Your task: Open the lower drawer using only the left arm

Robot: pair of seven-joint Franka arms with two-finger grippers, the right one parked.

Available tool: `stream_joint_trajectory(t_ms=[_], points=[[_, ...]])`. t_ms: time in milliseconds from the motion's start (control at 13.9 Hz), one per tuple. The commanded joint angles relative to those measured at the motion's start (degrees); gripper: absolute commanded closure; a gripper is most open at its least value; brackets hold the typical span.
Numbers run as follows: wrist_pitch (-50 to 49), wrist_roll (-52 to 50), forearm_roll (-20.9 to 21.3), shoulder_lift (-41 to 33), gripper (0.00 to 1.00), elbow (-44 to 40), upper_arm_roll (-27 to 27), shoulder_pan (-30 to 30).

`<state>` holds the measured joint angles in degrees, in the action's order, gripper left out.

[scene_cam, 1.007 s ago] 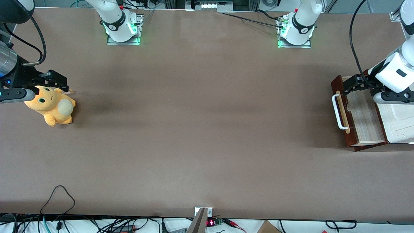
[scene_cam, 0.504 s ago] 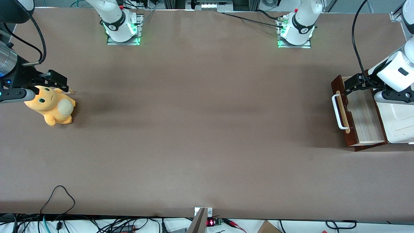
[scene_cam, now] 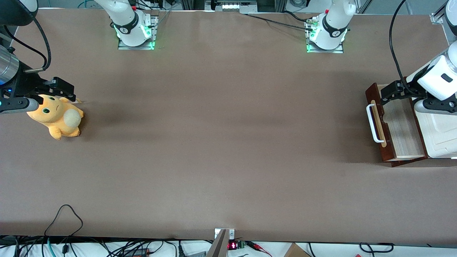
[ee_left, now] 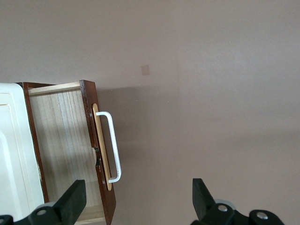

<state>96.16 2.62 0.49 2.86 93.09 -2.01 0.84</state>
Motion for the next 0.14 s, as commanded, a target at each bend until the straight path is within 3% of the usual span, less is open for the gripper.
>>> stream_joint_trajectory(t_ms=[0, 72], points=[[-0.4, 1.6, -0.9, 0.3, 0.0, -1.2, 0.9, -0.6], [-0.4, 1.6, -0.9, 0.3, 0.0, -1.2, 0.9, -0.6]])
